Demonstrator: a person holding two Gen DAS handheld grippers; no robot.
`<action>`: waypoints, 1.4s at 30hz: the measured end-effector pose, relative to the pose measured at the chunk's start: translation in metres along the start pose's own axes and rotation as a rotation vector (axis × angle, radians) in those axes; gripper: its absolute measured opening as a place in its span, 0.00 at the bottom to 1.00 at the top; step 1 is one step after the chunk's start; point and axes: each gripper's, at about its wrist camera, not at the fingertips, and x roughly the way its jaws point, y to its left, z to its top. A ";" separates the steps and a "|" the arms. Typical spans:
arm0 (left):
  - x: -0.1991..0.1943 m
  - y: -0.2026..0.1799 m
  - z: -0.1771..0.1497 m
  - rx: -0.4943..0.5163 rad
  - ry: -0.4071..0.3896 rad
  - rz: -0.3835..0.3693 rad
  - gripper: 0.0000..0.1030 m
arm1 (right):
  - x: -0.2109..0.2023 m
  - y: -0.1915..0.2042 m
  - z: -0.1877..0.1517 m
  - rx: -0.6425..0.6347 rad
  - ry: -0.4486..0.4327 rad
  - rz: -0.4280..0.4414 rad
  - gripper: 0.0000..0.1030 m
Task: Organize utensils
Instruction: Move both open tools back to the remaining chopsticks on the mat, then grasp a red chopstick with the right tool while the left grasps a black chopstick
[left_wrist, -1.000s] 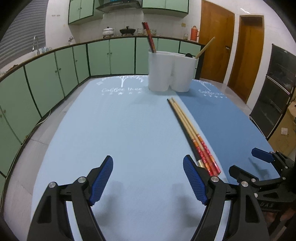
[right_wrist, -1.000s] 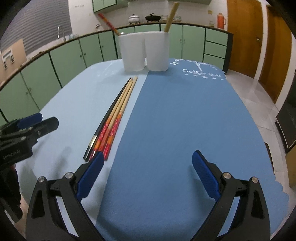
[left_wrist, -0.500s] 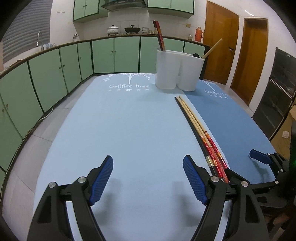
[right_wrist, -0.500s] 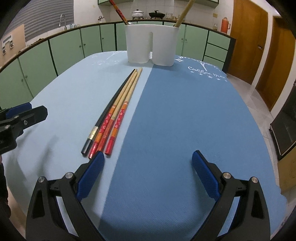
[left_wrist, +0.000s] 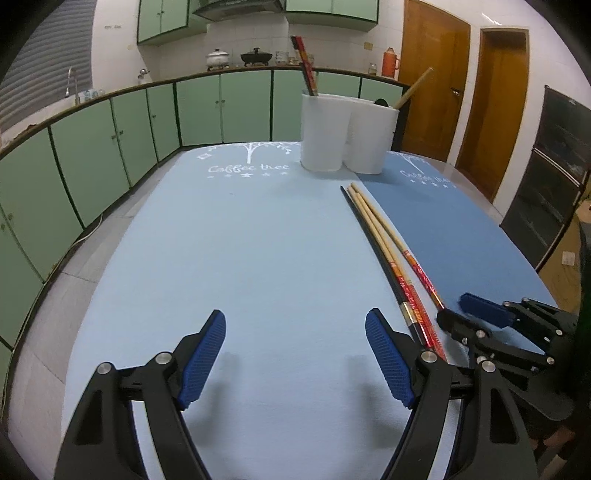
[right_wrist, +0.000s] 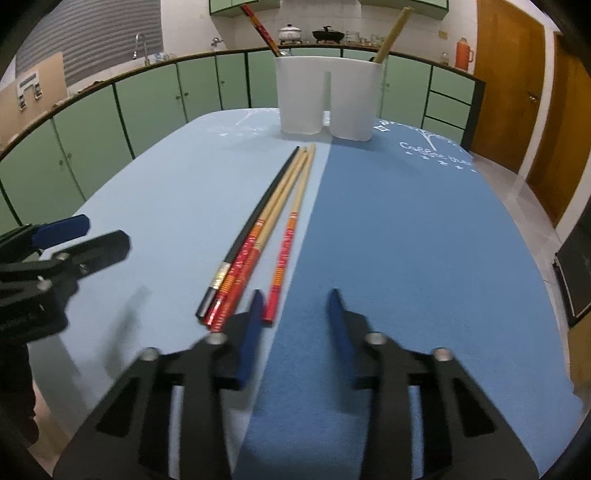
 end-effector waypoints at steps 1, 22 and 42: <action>0.001 -0.002 0.000 0.004 0.003 -0.003 0.74 | 0.000 -0.001 0.000 0.003 0.001 0.014 0.11; 0.014 -0.047 -0.012 0.062 0.057 -0.068 0.74 | -0.010 -0.044 -0.009 0.099 0.001 -0.002 0.05; 0.013 -0.048 -0.014 0.039 0.044 -0.033 0.71 | -0.011 -0.050 -0.009 0.116 0.000 0.017 0.05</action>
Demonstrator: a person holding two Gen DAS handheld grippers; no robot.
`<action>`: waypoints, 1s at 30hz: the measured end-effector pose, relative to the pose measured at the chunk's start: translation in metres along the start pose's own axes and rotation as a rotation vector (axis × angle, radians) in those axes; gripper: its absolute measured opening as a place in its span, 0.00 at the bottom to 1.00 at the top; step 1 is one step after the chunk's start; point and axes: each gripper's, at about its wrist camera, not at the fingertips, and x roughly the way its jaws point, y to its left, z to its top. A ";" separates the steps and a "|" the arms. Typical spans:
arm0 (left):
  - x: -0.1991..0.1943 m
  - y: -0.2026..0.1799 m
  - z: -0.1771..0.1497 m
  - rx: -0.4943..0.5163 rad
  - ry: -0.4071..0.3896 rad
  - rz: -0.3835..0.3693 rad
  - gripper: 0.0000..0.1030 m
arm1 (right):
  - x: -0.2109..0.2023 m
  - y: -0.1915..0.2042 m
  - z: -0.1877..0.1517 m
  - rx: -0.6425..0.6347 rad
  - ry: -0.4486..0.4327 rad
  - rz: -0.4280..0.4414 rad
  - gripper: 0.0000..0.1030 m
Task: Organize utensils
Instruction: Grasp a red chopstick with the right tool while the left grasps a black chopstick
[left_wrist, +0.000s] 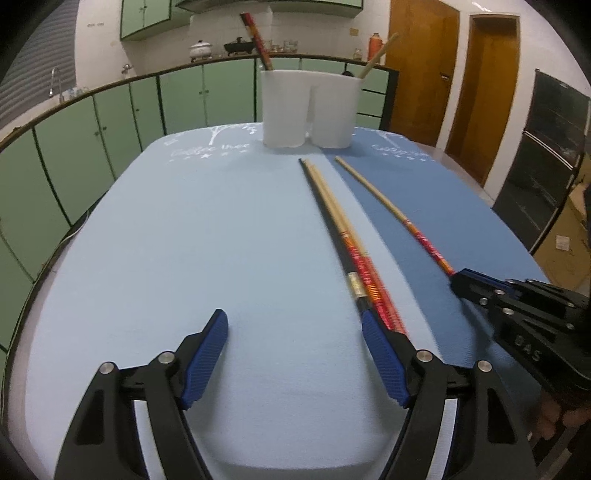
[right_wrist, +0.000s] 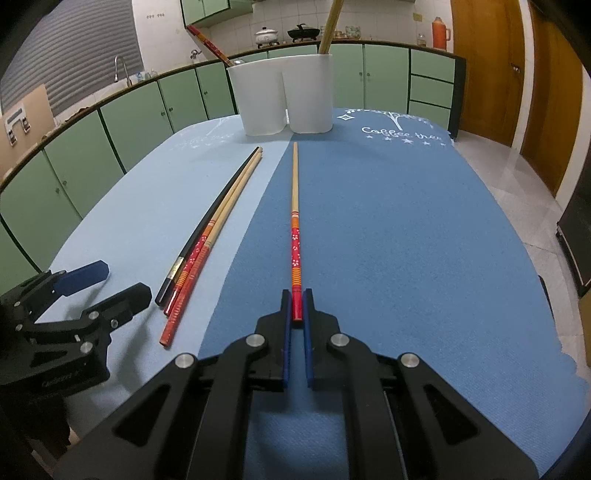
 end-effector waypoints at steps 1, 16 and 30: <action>-0.001 -0.002 0.000 0.009 0.002 -0.003 0.71 | 0.000 0.000 0.000 0.000 0.000 -0.001 0.05; 0.012 -0.010 0.001 0.019 0.005 0.049 0.68 | 0.000 0.000 -0.002 0.004 -0.006 0.003 0.06; 0.012 -0.020 0.008 0.036 -0.022 -0.004 0.07 | -0.004 -0.003 0.004 0.010 -0.008 0.027 0.05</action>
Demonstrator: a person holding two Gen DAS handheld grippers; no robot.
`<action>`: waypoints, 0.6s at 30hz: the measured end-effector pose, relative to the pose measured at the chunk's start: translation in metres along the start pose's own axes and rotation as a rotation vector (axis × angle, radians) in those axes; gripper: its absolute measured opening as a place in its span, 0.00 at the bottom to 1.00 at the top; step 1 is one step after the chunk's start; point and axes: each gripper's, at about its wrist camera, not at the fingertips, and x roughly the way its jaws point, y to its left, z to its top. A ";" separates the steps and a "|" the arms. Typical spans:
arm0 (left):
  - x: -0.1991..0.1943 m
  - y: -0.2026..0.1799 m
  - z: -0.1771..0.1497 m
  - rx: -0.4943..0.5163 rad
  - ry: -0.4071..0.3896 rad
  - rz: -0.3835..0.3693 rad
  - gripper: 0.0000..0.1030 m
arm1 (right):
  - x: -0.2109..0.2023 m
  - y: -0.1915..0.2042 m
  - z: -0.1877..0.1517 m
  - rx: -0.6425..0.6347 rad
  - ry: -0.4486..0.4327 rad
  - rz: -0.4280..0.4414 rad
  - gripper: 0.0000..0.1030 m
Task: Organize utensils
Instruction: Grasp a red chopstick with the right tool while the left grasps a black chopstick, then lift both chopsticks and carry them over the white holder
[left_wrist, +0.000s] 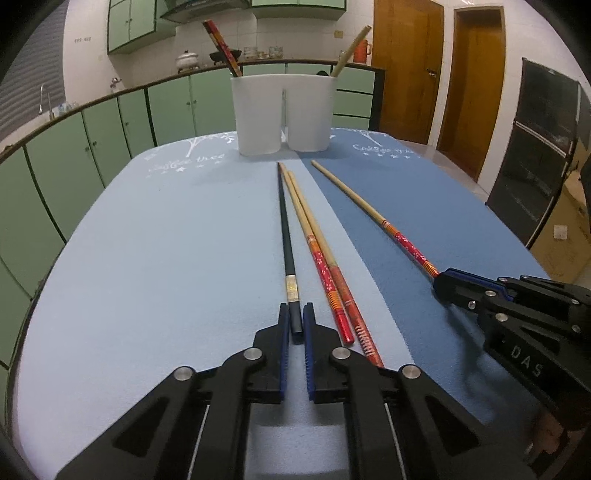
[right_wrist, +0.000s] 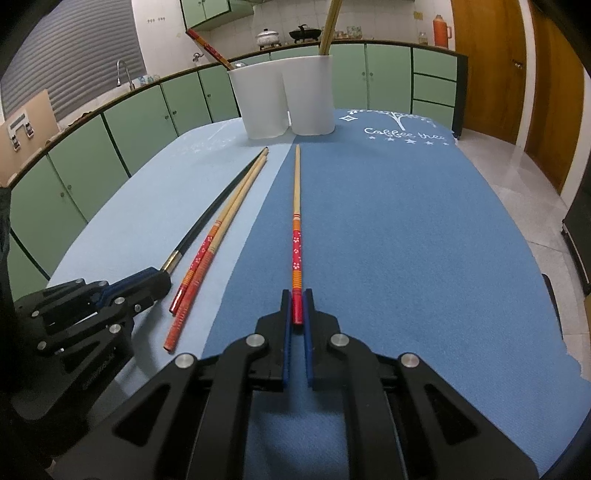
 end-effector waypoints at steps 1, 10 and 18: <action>-0.004 0.002 0.002 -0.003 -0.006 0.000 0.07 | -0.002 -0.001 0.002 0.002 -0.002 0.003 0.05; -0.051 0.009 0.036 -0.008 -0.118 0.009 0.06 | -0.042 0.000 0.036 -0.001 -0.092 0.037 0.05; -0.096 0.012 0.079 0.000 -0.261 -0.006 0.06 | -0.085 -0.003 0.073 -0.010 -0.199 0.063 0.05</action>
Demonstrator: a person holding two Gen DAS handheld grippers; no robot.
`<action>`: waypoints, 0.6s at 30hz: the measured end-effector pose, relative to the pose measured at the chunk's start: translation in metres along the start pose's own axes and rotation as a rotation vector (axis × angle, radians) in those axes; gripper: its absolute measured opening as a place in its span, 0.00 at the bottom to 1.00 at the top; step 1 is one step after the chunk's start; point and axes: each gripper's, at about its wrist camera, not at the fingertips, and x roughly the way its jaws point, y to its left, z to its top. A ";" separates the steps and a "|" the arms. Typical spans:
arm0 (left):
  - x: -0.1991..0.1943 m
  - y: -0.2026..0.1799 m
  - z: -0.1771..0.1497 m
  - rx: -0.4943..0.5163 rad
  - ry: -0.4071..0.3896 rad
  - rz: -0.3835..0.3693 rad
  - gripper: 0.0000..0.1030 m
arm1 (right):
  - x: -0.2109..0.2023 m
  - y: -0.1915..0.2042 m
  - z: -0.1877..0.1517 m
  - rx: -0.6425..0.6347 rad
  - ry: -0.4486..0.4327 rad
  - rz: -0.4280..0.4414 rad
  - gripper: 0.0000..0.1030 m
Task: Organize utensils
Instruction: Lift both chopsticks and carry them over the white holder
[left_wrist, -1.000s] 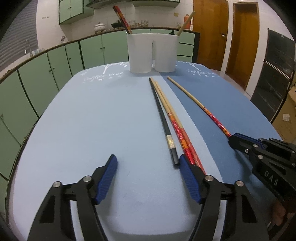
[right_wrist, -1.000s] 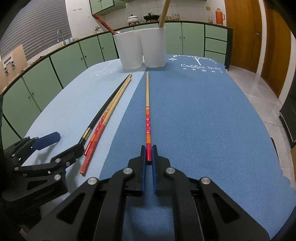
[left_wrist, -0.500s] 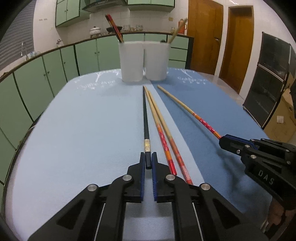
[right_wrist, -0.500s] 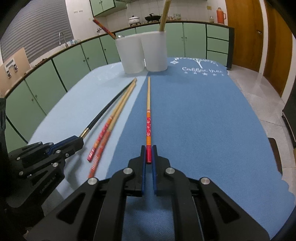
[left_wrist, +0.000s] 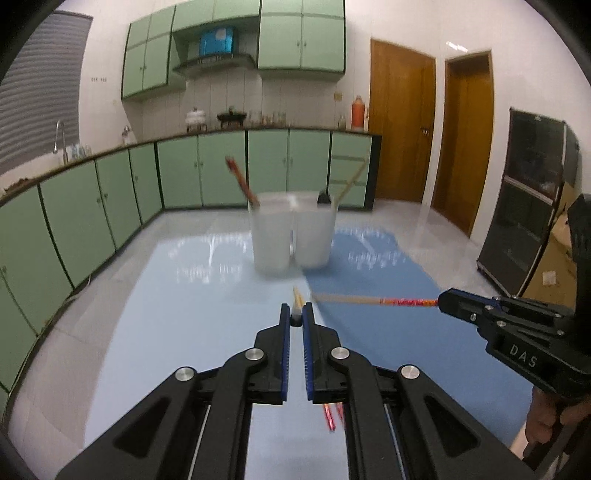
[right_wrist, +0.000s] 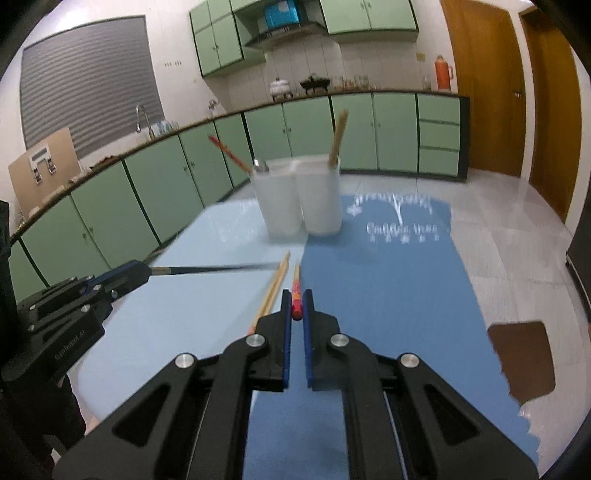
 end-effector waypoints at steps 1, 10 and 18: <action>-0.003 0.000 0.008 0.002 -0.018 -0.004 0.06 | -0.004 0.000 0.006 -0.003 -0.013 0.005 0.05; -0.013 0.004 0.050 0.006 -0.089 -0.045 0.06 | -0.027 0.004 0.062 -0.021 -0.093 0.047 0.05; -0.017 0.005 0.074 0.007 -0.115 -0.078 0.06 | -0.031 0.002 0.098 -0.032 -0.098 0.069 0.05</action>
